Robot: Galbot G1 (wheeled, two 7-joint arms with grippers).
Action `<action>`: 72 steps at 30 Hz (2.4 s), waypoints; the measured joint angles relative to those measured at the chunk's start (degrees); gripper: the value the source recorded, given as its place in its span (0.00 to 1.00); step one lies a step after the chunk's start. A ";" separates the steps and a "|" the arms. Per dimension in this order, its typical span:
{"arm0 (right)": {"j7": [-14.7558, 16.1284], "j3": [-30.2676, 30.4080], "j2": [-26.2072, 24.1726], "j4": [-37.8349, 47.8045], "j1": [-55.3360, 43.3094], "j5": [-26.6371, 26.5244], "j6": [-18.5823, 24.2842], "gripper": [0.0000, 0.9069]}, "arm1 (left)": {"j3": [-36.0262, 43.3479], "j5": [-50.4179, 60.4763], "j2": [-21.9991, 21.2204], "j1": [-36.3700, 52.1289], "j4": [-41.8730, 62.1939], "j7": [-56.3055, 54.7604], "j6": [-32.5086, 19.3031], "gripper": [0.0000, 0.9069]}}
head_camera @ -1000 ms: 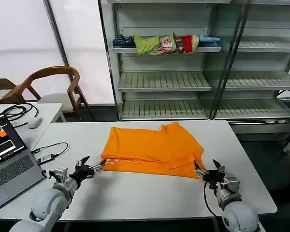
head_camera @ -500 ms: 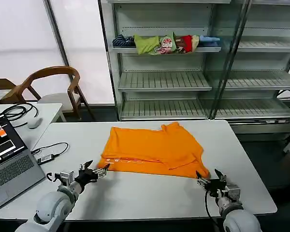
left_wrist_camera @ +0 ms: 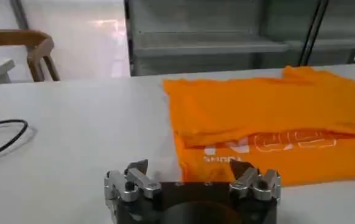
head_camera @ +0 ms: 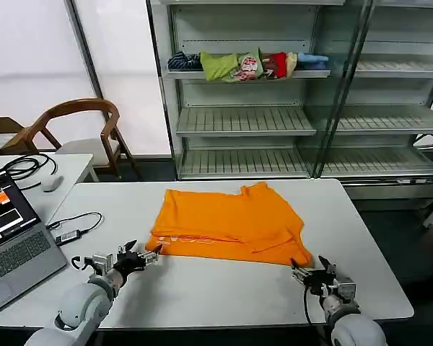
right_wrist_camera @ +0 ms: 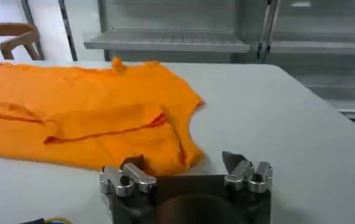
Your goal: Fold and organize the clothes.
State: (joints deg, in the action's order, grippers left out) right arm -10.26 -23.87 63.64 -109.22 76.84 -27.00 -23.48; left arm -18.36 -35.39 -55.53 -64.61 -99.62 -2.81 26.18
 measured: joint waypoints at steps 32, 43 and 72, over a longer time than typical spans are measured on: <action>0.31 0.33 0.20 0.38 -0.21 -0.75 -0.05 0.00 | 0.83 1.49 -0.30 0.30 1.06 1.67 0.21 0.02; 0.49 0.38 -0.18 -0.50 0.72 -0.20 0.38 0.00 | -0.62 1.80 -0.09 -1.59 -0.35 2.58 0.06 0.02; 5.77 -2.28 -3.17 -4.14 5.87 1.84 3.76 0.00 | -3.50 2.63 -0.23 -7.27 -6.84 1.71 -0.91 1.00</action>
State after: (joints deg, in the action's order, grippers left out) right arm -4.49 -26.15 60.47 -113.36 82.71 -25.16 -19.72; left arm -21.86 -32.75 -55.75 -71.88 -106.46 -1.10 25.28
